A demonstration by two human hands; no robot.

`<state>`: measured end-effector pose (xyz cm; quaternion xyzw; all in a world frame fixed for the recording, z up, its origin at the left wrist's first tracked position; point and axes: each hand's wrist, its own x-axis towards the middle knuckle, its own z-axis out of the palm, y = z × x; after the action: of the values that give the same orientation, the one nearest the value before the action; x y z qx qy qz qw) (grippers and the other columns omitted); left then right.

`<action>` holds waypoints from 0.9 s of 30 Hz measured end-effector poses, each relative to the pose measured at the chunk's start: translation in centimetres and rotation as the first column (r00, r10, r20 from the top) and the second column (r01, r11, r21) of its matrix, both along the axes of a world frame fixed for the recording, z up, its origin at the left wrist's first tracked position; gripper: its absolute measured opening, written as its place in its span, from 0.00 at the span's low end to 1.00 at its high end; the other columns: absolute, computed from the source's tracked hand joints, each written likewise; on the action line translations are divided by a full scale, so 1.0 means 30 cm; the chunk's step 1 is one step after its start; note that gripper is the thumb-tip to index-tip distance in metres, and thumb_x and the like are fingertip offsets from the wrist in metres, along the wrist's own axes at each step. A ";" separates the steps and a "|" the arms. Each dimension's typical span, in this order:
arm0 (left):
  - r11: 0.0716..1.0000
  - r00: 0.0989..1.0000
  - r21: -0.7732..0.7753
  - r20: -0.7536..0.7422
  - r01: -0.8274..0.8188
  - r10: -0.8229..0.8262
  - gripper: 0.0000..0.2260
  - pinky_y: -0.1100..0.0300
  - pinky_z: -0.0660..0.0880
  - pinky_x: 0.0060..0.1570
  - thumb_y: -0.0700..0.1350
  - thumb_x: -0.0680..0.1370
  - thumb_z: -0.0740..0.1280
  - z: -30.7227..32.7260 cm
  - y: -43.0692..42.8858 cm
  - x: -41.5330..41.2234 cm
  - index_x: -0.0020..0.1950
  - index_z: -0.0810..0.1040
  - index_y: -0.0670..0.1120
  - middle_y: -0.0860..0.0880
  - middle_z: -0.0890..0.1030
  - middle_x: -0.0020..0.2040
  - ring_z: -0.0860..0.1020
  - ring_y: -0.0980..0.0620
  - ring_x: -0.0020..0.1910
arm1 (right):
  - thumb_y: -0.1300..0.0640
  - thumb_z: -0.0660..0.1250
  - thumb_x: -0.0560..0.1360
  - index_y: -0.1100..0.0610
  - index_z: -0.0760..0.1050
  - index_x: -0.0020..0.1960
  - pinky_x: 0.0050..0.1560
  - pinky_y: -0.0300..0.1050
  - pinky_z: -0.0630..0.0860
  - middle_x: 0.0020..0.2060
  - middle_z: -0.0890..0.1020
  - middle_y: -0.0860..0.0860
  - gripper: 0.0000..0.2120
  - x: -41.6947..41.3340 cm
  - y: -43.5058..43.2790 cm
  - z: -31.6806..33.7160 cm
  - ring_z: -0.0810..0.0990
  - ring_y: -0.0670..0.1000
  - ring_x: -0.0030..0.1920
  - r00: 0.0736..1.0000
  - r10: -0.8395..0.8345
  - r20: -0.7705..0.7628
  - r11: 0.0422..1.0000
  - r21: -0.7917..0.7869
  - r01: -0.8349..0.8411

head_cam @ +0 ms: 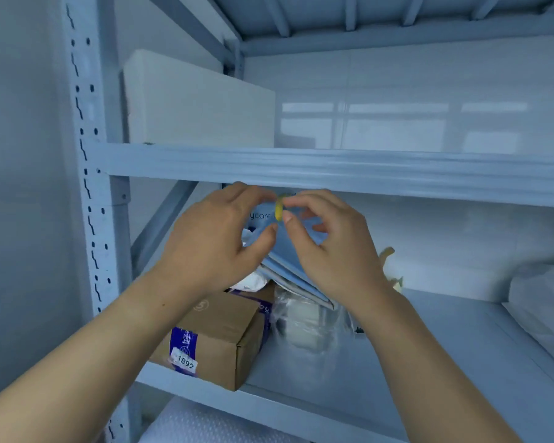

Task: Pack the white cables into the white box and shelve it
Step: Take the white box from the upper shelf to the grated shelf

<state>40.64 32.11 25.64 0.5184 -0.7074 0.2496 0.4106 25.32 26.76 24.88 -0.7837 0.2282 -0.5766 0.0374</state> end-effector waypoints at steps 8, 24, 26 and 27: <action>0.997 0.999 -0.075 -0.009 -0.033 0.033 0.18 0.56 0.74 0.43 0.57 0.73 0.58 0.113 0.002 0.212 0.61 0.71 0.54 0.55 0.76 0.56 0.75 0.53 0.52 | 0.54 0.63 0.76 0.52 0.78 0.54 0.48 0.44 0.76 0.51 0.78 0.43 0.09 0.219 0.012 0.134 0.76 0.43 0.48 0.999 0.026 -0.019 0.997 -0.071 -0.028; 0.977 0.978 -0.092 0.094 0.194 -0.186 0.16 0.59 0.71 0.44 0.55 0.74 0.61 0.296 -0.215 0.761 0.61 0.70 0.56 0.56 0.75 0.56 0.73 0.56 0.53 | 0.52 0.64 0.75 0.50 0.77 0.53 0.47 0.40 0.74 0.51 0.78 0.44 0.09 0.696 -0.110 0.303 0.76 0.45 0.47 0.972 -0.235 0.022 0.962 -0.138 0.236; 0.972 0.976 -0.108 0.090 0.207 -0.198 0.15 0.59 0.72 0.47 0.55 0.74 0.61 0.314 -0.240 0.795 0.60 0.70 0.56 0.57 0.75 0.55 0.74 0.57 0.50 | 0.51 0.64 0.75 0.50 0.78 0.53 0.47 0.41 0.74 0.50 0.78 0.43 0.09 0.724 -0.136 0.327 0.76 0.45 0.46 0.969 -0.248 0.015 0.957 -0.148 0.248; 0.970 0.976 -0.118 0.082 0.212 -0.203 0.15 0.58 0.71 0.48 0.55 0.74 0.61 0.325 -0.252 0.811 0.60 0.70 0.57 0.57 0.75 0.55 0.74 0.57 0.50 | 0.51 0.64 0.75 0.50 0.78 0.53 0.47 0.41 0.74 0.50 0.78 0.44 0.09 0.737 -0.149 0.340 0.76 0.45 0.46 0.968 -0.252 0.013 0.956 -0.152 0.251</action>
<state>64.96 24.56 35.40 0.4055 -0.7545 0.2672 0.4415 47.43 22.27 35.08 -0.7508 0.2813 -0.5897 -0.0970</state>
